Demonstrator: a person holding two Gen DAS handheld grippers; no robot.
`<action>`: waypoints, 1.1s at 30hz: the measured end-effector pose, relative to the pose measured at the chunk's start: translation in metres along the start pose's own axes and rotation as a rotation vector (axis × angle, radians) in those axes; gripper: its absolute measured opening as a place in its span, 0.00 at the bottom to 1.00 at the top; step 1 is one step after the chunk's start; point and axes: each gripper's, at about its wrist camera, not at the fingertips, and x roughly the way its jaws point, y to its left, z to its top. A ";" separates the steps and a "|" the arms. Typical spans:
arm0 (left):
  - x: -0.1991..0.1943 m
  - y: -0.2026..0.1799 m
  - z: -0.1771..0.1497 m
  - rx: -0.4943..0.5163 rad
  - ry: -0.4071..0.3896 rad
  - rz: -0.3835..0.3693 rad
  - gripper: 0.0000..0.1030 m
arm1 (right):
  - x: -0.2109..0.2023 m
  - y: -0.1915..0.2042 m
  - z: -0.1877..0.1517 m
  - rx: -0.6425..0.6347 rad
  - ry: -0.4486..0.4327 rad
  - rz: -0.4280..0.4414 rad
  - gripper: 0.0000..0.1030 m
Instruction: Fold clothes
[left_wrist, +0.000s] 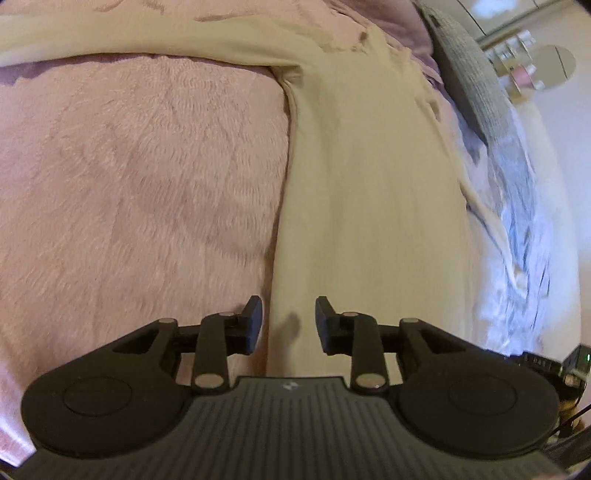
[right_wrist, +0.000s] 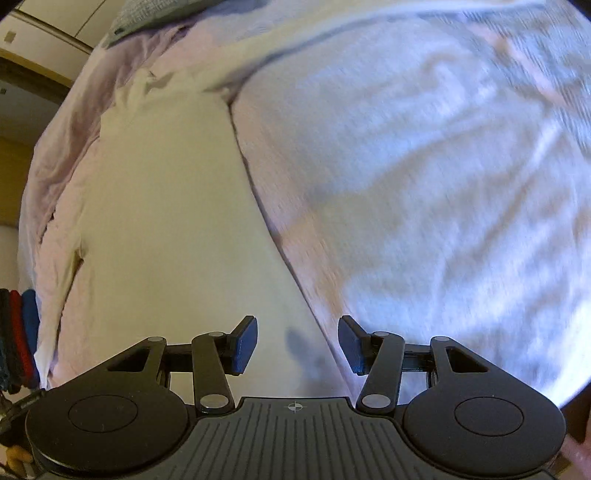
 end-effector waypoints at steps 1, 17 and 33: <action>-0.002 0.002 -0.009 -0.008 0.004 0.001 0.29 | -0.001 -0.006 -0.005 0.008 0.002 0.001 0.51; 0.000 -0.001 -0.111 -0.131 -0.134 0.042 0.03 | -0.024 -0.060 -0.051 0.045 -0.141 0.253 0.04; -0.087 -0.144 -0.154 0.068 -0.163 0.369 0.26 | -0.122 0.043 -0.070 -0.386 -0.079 -0.064 0.49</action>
